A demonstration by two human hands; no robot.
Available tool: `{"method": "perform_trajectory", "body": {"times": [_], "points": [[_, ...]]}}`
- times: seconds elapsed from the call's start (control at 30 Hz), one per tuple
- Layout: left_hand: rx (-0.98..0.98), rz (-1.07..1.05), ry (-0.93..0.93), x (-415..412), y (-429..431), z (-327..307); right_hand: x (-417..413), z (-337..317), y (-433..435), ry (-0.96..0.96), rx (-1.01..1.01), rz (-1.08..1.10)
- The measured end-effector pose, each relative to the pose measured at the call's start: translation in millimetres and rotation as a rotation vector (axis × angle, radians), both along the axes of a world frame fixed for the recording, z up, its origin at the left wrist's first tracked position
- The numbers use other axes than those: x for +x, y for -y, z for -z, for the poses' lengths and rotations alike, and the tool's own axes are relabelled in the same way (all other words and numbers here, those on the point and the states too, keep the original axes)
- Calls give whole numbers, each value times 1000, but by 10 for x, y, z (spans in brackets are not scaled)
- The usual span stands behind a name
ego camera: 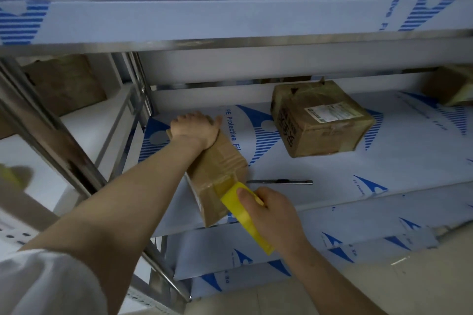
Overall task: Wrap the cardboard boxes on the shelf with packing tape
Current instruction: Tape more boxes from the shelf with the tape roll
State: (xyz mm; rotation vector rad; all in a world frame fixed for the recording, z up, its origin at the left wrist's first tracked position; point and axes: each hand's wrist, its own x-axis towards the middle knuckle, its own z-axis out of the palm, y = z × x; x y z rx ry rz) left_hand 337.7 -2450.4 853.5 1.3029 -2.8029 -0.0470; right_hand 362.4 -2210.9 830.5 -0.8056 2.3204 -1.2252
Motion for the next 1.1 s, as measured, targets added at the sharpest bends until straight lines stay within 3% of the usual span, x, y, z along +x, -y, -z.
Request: {"method": "perform_trajectory", "body": {"times": [0.2,0.43,0.57,0.7,0.9,1.03,1.1], "points": [[-54,-45,-81,-104,304,-17,-2,20,-28,-16,43,-10],[170,-193,-172,-70,360,-113,-34,76,23,97,31,6],[117,-3,64,-16,-215,-190,-82,78,16,155,-5,36],[163,210,92,137,-703,-46,-111,86,65,140,3,27],[167,185,57,234,-884,-77,-112,91,63,126,5,41],[400,219,47,272,-788,-223,-111,83,82,189,-7,42],[388,138,21,307,-494,-345,-106,59,73,209,13,27]]}}
